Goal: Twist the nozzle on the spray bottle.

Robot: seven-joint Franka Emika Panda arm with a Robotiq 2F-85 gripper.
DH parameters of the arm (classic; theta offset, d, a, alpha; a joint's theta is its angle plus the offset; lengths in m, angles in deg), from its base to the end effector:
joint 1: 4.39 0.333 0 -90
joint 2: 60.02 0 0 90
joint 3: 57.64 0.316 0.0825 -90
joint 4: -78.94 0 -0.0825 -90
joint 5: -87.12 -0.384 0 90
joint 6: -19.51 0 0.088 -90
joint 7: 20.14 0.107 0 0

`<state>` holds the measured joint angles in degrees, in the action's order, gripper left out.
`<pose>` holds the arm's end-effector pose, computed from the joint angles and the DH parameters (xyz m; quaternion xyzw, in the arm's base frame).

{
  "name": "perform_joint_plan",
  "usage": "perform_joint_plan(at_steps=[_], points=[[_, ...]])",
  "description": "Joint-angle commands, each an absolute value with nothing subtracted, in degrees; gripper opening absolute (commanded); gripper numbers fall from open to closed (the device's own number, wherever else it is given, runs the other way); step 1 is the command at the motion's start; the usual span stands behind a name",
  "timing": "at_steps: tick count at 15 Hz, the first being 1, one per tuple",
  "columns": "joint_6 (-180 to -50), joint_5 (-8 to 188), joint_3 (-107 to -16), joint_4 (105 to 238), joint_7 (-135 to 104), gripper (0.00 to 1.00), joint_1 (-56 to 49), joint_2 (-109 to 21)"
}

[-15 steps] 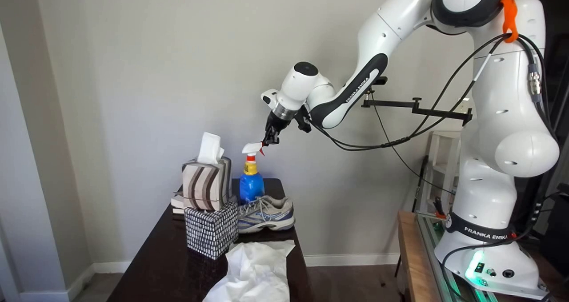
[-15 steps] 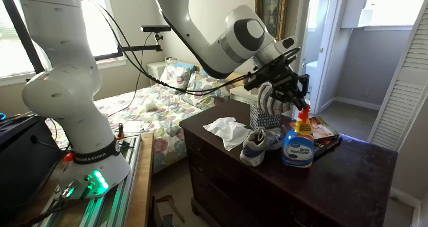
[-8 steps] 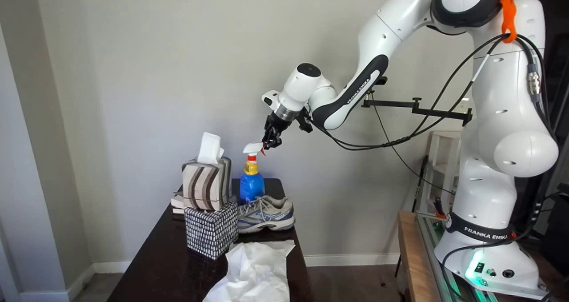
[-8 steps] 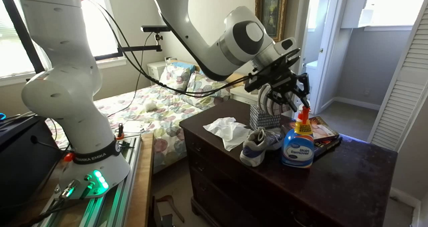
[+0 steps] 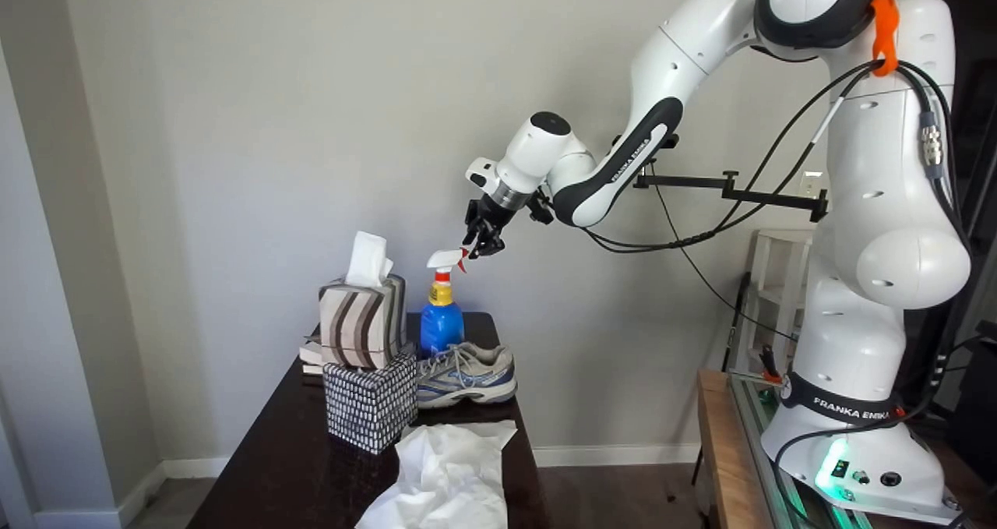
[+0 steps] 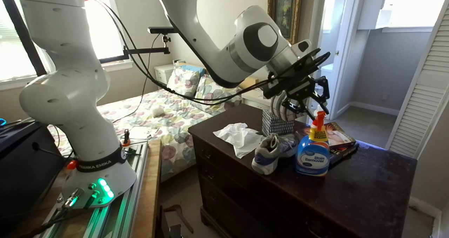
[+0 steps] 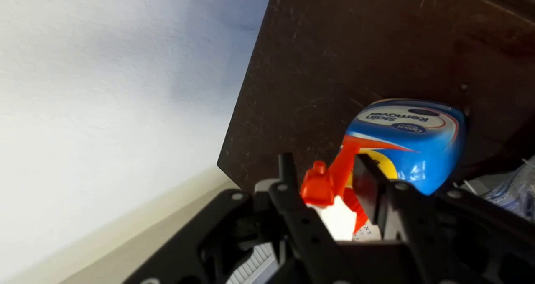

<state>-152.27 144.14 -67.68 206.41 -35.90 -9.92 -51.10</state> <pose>0.5608 -0.0920 0.3521 0.8328 0.4349 0.1933 0.2828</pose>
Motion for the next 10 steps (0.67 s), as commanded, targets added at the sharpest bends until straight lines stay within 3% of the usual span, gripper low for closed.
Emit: perform_joint_plan(at_steps=[1,3,4,7,10], points=[[-155.2,141.6,-66.5,207.1,-42.0,0.35,-12.5,-51.4],[-157.2,140.9,-66.2,207.2,-42.7,0.53,-13.2,-50.7],[-157.9,139.5,-66.0,207.6,-44.0,0.44,-13.4,-50.5],[-159.8,134.9,-63.9,208.7,-47.9,0.44,-14.8,-49.8],[-160.3,130.5,-61.4,209.3,-51.5,0.25,-16.6,-49.3]])
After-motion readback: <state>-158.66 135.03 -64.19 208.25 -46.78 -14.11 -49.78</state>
